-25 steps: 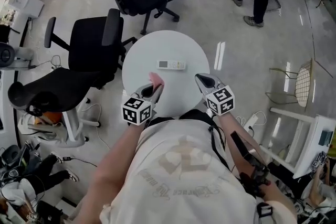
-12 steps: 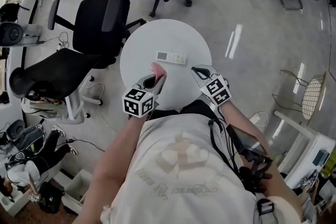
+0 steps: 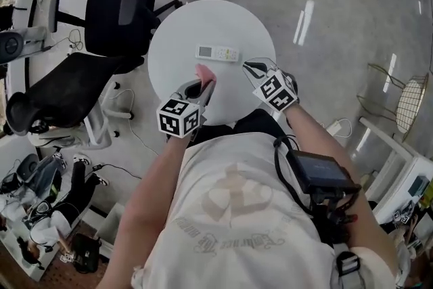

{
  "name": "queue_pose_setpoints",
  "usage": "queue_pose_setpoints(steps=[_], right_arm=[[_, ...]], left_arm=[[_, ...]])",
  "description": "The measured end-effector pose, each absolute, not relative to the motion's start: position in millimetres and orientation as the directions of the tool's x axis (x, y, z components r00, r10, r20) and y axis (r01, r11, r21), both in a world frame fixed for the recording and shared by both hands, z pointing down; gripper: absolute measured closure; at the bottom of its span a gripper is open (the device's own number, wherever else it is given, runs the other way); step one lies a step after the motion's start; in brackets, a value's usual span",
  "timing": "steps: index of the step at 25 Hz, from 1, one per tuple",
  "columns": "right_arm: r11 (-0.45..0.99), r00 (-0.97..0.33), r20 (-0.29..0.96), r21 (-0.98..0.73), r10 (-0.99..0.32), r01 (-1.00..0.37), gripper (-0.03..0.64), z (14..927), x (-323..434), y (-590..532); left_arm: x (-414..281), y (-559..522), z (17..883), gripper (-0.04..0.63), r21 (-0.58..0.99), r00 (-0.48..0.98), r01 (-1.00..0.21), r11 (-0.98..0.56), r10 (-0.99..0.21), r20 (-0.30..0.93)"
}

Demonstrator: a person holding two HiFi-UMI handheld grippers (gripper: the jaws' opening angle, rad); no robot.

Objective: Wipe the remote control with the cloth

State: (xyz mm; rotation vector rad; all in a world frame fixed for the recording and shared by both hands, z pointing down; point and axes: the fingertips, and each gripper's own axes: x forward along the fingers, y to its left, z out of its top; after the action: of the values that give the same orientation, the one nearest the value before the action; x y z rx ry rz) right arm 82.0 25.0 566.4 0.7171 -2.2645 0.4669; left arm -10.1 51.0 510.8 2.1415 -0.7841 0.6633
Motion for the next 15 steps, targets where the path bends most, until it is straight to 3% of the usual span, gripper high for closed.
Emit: queue_pose_setpoints(steps=[7,15], right_arm=[[0.819,-0.544,0.781,-0.075,-0.307,-0.569,0.509,593.2,72.9,19.9],[0.887,-0.495,0.837,-0.023,-0.235,-0.461,0.347,624.4,66.1,7.7]], left_arm=[[3.6,28.5,533.7,0.568,0.478,0.693,-0.666,-0.573,-0.237,0.681],[33.6,3.3,561.0,0.568,0.517,0.709,-0.627,-0.584,-0.151,0.689]])
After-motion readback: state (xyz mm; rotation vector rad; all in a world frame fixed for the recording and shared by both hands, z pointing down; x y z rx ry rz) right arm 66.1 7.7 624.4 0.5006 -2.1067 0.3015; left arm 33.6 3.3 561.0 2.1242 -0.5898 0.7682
